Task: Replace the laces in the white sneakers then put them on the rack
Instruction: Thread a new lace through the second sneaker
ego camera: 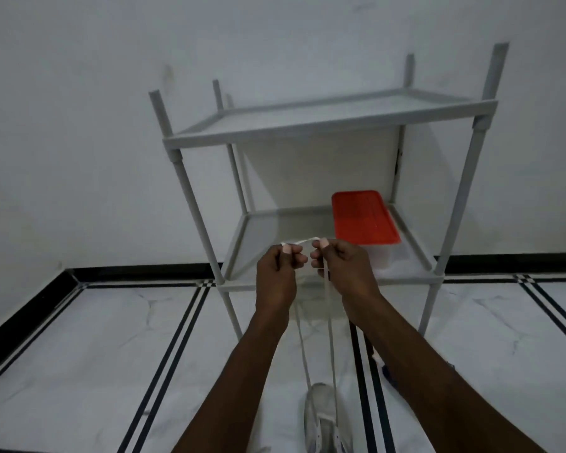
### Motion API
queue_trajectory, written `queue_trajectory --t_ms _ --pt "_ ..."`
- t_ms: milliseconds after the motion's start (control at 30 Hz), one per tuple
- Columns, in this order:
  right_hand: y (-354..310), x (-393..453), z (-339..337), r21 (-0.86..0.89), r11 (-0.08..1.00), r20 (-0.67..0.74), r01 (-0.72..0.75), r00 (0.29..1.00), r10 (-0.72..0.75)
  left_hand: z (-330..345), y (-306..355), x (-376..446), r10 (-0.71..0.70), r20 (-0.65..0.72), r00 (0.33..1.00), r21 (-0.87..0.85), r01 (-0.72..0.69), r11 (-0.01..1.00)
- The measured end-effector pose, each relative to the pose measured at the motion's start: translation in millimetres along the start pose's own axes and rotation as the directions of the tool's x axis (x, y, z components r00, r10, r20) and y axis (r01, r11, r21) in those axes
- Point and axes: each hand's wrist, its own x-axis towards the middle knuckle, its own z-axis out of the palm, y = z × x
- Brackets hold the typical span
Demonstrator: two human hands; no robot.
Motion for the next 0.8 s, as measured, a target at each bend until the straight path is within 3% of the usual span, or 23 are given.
queue_trajectory --t_ms 367,800 --pt "-70 26 19 0.067 0.988 0.001 0.138 0.990 -0.138 4 69 35 0.183 -0.018 0.983 -0.031 -0.184 0.982" --pt "-98 34 15 0.122 0.979 -0.087 0.161 0.985 -0.151 0 73 34 0.174 -0.078 0.982 -0.076 -0.180 0.981"
